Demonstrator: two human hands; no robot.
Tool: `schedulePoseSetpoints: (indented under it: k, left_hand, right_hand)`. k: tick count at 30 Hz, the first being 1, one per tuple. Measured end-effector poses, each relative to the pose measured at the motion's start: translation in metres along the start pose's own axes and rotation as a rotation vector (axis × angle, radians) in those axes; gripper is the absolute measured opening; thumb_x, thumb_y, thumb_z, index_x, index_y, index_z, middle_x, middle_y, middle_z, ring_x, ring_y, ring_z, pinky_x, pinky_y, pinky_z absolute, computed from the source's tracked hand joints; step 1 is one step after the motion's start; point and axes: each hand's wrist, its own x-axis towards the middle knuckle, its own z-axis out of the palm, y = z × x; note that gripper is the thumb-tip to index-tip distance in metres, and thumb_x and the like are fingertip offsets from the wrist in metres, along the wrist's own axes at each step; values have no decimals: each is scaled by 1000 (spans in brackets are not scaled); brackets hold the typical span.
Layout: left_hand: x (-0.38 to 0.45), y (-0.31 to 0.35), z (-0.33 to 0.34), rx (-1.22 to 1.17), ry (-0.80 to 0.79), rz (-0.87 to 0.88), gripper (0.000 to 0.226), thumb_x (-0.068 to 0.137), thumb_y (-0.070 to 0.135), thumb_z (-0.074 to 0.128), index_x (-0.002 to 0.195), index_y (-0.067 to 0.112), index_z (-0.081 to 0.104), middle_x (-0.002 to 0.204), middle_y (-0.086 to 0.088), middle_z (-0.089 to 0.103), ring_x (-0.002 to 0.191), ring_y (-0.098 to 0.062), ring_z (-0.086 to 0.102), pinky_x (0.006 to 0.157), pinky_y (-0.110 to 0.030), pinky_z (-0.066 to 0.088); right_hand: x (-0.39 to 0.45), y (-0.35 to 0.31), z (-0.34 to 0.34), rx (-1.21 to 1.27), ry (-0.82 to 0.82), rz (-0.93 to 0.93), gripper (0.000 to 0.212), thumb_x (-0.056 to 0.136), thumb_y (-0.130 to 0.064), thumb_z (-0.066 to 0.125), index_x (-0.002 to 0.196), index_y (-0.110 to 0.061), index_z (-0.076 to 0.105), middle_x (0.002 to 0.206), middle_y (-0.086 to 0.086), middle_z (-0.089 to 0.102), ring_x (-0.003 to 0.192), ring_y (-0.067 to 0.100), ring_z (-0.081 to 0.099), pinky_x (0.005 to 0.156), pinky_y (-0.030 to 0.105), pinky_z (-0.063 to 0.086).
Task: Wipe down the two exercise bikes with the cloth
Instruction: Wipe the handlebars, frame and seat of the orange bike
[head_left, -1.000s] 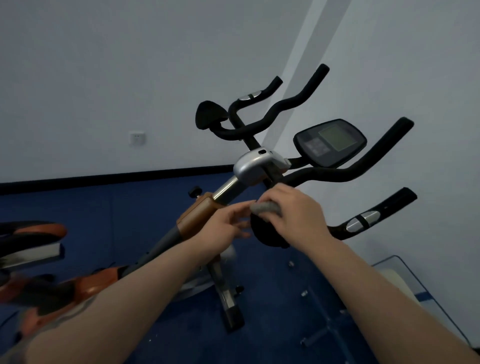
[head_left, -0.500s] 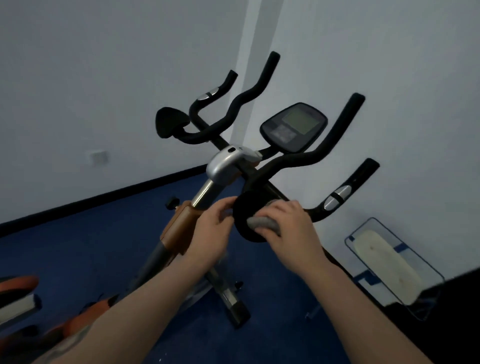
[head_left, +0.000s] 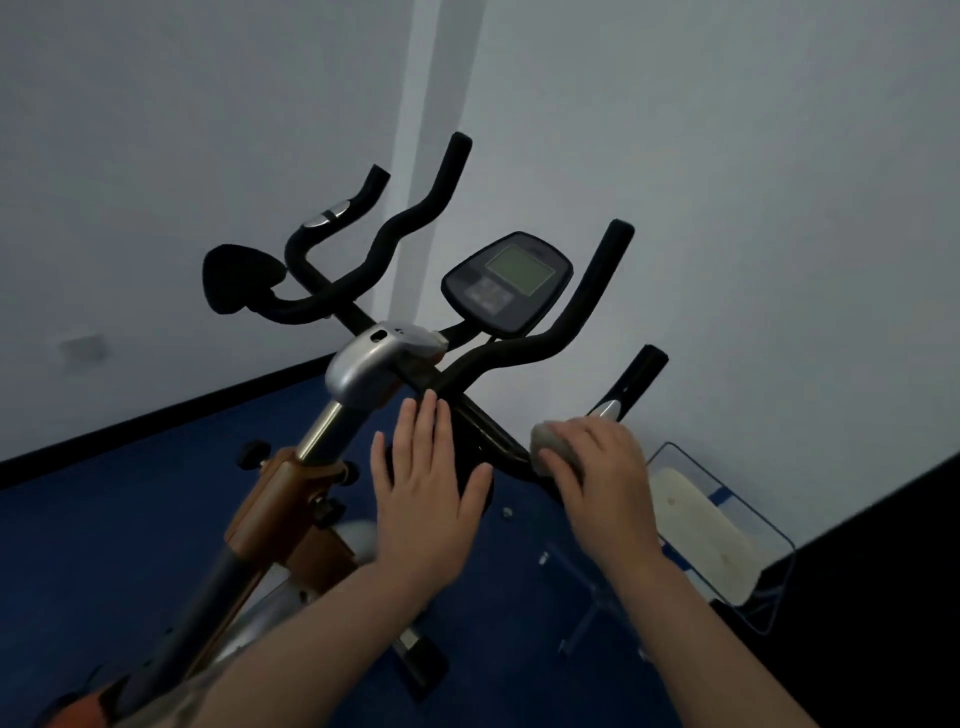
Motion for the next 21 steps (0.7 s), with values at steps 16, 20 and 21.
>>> schedulePoseSetpoints:
  k: [16, 20, 21]
  left_hand:
    - [-1, -3, 11, -39, 176, 48, 68, 95, 42, 30, 155, 13, 18, 164, 3, 8, 150, -12, -4, 121, -37, -6]
    - [-4, 2, 11, -136, 236, -5, 72, 91, 45, 34, 155, 15, 19, 163, 4, 9, 150, -12, 0, 121, -35, 2]
    - [-5, 2, 9, -163, 237, -19, 73, 90, 47, 35, 154, 16, 21, 162, 5, 13, 150, -11, 4, 120, -32, 4]
  right_hand:
    - [10, 28, 15, -87, -151, -351, 36, 78, -23, 79, 112, -14, 71, 99, -5, 72, 87, 16, 67, 92, 41, 52]
    - [40, -8, 36, -181, -340, -164, 34, 99, -47, 45, 108, -20, 64, 93, -1, 69, 84, 20, 64, 65, 29, 39]
    - [43, -9, 40, -188, -379, -157, 37, 101, -48, 39, 110, -21, 62, 96, 0, 69, 87, 19, 64, 66, 29, 36]
